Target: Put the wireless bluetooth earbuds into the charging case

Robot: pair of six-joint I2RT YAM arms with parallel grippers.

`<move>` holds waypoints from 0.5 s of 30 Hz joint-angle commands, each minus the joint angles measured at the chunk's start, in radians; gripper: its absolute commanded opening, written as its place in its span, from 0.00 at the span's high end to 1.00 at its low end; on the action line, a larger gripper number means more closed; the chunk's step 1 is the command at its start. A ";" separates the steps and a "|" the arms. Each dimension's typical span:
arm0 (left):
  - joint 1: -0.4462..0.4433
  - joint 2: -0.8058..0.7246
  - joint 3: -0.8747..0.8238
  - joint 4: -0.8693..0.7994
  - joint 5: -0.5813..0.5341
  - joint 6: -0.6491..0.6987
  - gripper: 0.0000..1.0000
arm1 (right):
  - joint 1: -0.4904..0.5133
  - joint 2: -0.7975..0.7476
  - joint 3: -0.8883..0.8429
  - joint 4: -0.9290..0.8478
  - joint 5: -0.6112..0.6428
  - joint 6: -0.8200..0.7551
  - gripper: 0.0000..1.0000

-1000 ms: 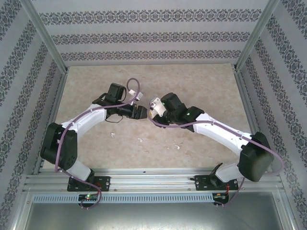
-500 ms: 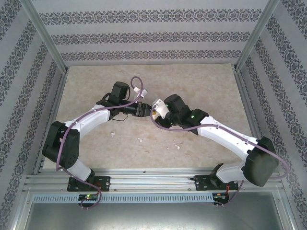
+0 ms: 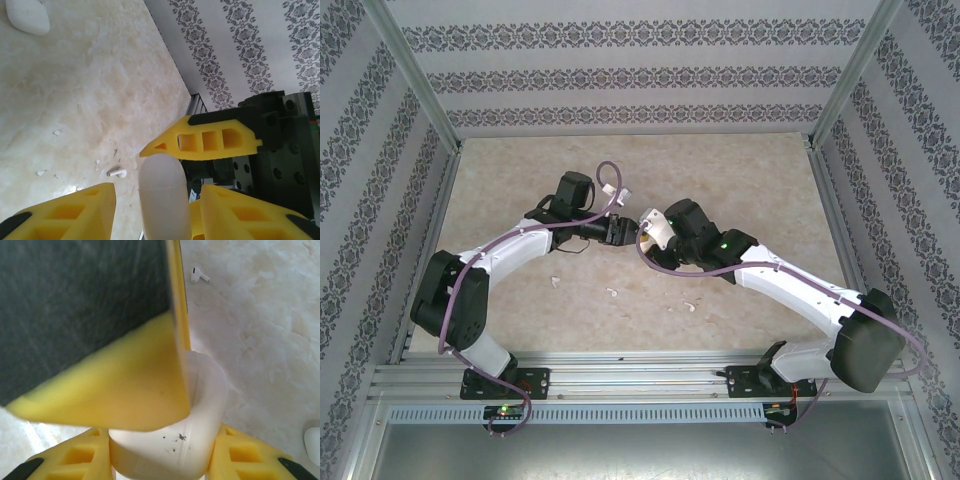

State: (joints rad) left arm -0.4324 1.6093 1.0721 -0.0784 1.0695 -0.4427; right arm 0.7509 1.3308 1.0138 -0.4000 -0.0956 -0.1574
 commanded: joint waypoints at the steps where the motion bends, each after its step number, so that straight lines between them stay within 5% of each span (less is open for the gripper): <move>1: -0.023 -0.002 0.025 -0.073 0.017 0.052 0.54 | 0.010 -0.006 0.019 -0.005 -0.010 -0.011 0.78; 6: -0.026 0.007 0.082 -0.198 -0.006 0.140 0.87 | 0.010 0.008 0.032 -0.016 0.004 -0.005 0.77; 10: -0.022 -0.007 0.102 -0.218 -0.054 0.182 0.94 | 0.011 0.001 0.042 -0.024 0.001 0.011 0.64; 15: 0.011 -0.065 0.037 -0.052 -0.093 0.137 0.96 | -0.018 -0.088 0.044 0.005 -0.099 0.097 0.47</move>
State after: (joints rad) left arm -0.4480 1.5951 1.1358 -0.2382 1.0306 -0.3359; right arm 0.7460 1.3186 1.0279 -0.4061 -0.1020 -0.1200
